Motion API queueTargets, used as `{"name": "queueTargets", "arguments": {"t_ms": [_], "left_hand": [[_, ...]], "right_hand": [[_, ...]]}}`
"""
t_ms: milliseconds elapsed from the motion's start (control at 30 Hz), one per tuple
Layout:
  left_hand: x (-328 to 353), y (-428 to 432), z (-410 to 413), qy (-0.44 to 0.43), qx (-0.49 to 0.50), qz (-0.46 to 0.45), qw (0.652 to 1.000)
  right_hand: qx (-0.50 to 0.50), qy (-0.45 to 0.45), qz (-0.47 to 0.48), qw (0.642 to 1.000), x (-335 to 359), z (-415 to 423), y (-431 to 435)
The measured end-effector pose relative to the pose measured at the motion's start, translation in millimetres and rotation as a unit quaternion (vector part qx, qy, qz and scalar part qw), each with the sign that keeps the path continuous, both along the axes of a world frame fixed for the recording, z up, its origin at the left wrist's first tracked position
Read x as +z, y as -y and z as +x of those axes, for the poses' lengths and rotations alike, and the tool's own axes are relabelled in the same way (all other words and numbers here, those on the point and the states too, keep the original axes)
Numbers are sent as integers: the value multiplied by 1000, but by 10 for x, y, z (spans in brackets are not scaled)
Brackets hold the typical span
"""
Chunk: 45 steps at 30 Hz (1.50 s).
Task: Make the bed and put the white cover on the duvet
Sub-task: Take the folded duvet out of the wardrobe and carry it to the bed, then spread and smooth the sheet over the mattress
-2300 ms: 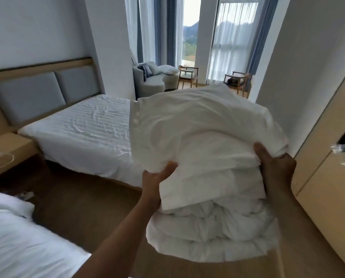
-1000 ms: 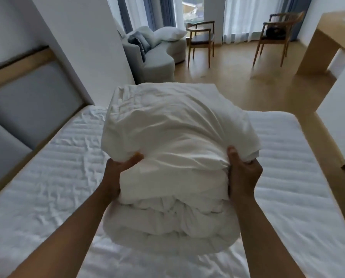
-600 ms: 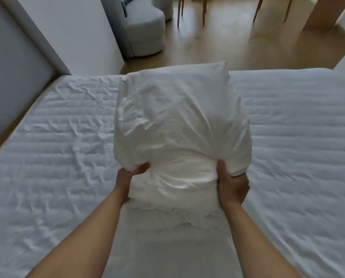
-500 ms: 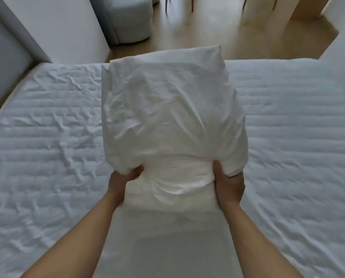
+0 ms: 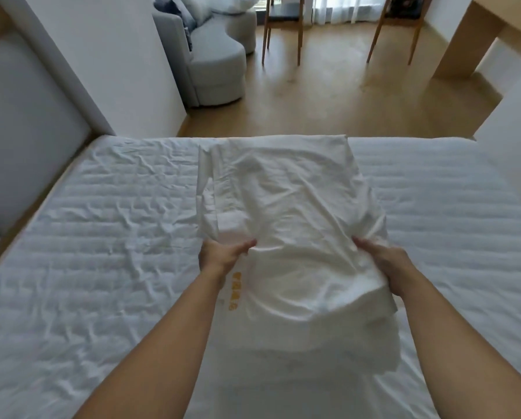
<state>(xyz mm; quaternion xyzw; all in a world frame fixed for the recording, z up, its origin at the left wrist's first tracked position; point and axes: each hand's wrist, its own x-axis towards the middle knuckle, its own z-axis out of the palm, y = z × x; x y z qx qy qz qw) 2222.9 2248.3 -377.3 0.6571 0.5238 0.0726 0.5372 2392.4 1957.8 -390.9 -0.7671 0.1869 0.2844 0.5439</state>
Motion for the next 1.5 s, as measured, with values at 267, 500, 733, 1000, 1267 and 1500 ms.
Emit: {"name": "queueTargets", "arguments": {"t_ms": [267, 500, 733, 1000, 1267, 1500], "left_hand": [[217, 833, 155, -86, -147, 258, 951], [699, 1019, -146, -46, -194, 296, 934], [1205, 1591, -469, 11, -311, 329, 892], [1566, 2549, -641, 110, -447, 333, 822], [1706, 4122, -915, 161, -543, 295, 769], [1951, 5858, -1151, 188, -562, 288, 752]], "right_hand": [[142, 170, -195, 956, 471, -513, -422], [197, 309, -312, 877, 865, -1140, -431], [193, 325, -342, 860, 1188, -1936, -209], [65, 427, -380, 818, 1574, -2412, 890], [-50, 427, -441, 788, 1840, -2941, 2461], [-116, 454, -416, 779, 1928, -3237, 4157]]}}
